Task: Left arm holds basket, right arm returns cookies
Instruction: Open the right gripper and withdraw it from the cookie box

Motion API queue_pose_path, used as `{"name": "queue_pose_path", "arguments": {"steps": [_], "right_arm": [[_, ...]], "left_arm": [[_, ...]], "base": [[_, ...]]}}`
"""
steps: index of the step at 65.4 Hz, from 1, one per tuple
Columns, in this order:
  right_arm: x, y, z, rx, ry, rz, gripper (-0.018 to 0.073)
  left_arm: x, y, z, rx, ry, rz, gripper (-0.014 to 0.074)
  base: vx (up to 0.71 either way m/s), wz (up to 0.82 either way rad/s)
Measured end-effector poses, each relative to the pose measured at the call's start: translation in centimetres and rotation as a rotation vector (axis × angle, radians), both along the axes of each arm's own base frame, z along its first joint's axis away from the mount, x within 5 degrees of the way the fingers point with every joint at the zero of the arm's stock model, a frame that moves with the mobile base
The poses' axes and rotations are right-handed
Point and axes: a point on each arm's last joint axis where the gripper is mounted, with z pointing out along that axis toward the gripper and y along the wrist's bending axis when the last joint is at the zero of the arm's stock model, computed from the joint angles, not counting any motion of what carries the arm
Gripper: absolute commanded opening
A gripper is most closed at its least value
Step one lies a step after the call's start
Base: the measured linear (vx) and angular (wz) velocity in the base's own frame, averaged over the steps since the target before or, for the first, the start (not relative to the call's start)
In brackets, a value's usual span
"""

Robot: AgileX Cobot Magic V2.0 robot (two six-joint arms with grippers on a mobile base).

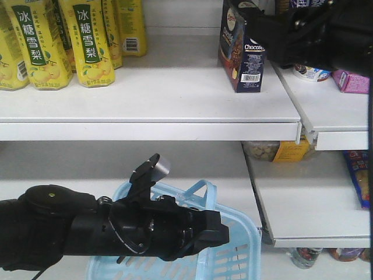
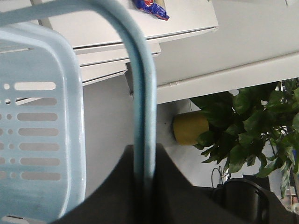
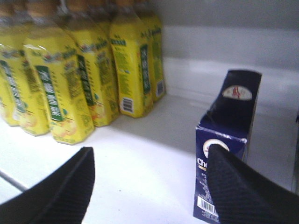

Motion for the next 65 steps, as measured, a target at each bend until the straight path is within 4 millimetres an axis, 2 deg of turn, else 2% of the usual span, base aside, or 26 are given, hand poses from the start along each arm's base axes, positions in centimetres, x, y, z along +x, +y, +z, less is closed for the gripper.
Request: {"name": "queue_pose_path", "arguments": {"steps": [12, 22, 36, 49, 56, 65], "right_arm": [[-4.5, -1.6, 2.8, -0.047, -0.135, 0.006, 0.0468], [-7.9, -2.9, 4.0, -0.107, -0.197, 0.0, 0.0432], [-11.5, -5.0, 3.6, -0.214, -0.115, -0.064, 0.041], [-14.9, -8.1, 2.8, -0.224, 0.033, -0.258, 0.041], [-17.3, -9.7, 2.9, -0.186, 0.03, -0.346, 0.041], [-21.3, -11.4, 3.2, -0.107, -0.049, -0.388, 0.041]], "left_arm": [[0.0, 0.0, 0.0, 0.0, 0.0, 0.0, -0.0006], [0.0, 0.0, 0.0, 0.0, 0.0, 0.0, -0.0006], [0.0, 0.0, 0.0, 0.0, 0.0, 0.0, -0.0006], [0.0, 0.0, 0.0, 0.0, 0.0, 0.0, -0.0006], [0.0, 0.0, 0.0, 0.0, 0.0, 0.0, -0.0006], [0.0, 0.0, 0.0, 0.0, 0.0, 0.0, -0.0006]], "base": [[0.0, 0.0], [0.0, 0.0], [0.0, 0.0], [0.0, 0.0], [0.0, 0.0], [0.0, 0.0]]}}
